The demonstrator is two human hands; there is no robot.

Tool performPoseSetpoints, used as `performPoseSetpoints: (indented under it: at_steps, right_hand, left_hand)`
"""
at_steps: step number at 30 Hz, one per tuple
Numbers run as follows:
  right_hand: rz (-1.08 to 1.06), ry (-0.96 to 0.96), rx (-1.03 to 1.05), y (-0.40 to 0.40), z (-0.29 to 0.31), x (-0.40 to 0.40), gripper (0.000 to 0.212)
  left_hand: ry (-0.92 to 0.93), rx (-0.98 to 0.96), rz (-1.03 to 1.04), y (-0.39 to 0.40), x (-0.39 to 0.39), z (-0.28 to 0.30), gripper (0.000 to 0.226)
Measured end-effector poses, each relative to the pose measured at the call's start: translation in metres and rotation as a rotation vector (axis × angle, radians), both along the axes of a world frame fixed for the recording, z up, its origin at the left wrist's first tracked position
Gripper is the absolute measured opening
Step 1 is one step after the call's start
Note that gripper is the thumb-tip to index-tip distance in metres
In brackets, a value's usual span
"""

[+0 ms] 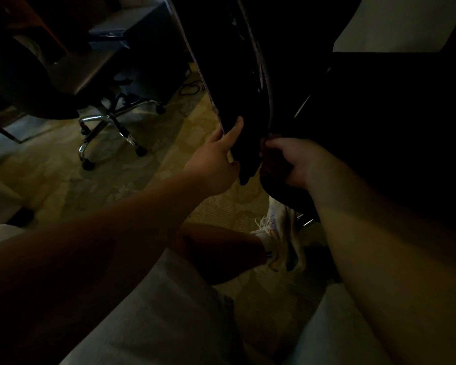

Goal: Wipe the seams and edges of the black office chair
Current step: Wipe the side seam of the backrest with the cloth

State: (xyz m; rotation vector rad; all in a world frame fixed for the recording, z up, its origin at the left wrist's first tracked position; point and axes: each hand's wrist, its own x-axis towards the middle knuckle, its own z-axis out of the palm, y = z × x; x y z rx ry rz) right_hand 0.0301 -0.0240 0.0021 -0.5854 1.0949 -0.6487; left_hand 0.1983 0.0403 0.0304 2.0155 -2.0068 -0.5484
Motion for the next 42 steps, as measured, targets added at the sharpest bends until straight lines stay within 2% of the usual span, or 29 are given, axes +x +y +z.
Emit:
performPoseSetpoints:
  at_steps: [2,5,10,13,17,20,24,27,31,36,39,42]
  right_hand:
    - [0.027,0.005,-0.006,0.001,0.000,0.002,0.015]
    - [-0.098,-0.007,0.004,-0.001,0.000,0.007,0.011]
    - [0.043,-0.004,-0.010,-0.001,0.001,0.007,0.015]
    - [-0.007,-0.009,-0.033,-0.004,0.005,0.006,0.012]
    - [0.028,0.000,-0.075,-0.009,0.011,-0.002,0.012]
    - [-0.052,-0.014,-0.072,-0.013,0.011,-0.006,0.010]
    - [0.074,0.006,-0.098,-0.012,0.012,-0.006,0.012]
    - [-0.032,0.023,-0.107,-0.013,0.009,-0.004,0.007]
    - [0.127,0.038,-0.145,-0.007,0.013,-0.002,0.009]
    - [-0.096,0.083,-0.100,-0.007,0.013,0.001,0.009]
    - [0.011,0.077,-0.112,-0.008,0.016,-0.003,0.004]
    - [-0.048,0.042,-0.095,-0.007,0.017,-0.004,0.006]
  left_hand:
    - [0.006,0.004,0.003,-0.002,-0.001,0.000,0.088]
    - [0.025,0.024,0.001,-0.004,0.000,0.001,0.089]
    - [0.039,0.022,-0.010,-0.005,0.002,0.003,0.090]
    - [0.080,0.017,-0.010,-0.005,0.001,-0.001,0.092]
    - [0.084,-0.003,0.001,-0.006,0.002,-0.005,0.091]
    - [0.078,-0.003,0.000,-0.006,0.001,-0.007,0.090]
    - [0.076,0.009,0.006,-0.007,0.003,-0.006,0.089]
    - [0.088,0.010,-0.001,-0.008,0.004,-0.005,0.089]
    - [0.073,0.002,-0.004,-0.007,0.004,-0.005,0.089]
    - [0.081,0.002,-0.017,-0.008,0.004,-0.003,0.088]
    - [0.092,0.015,-0.014,-0.007,0.003,-0.002,0.089]
    - [0.089,0.017,-0.015,-0.007,0.003,-0.001,0.089]
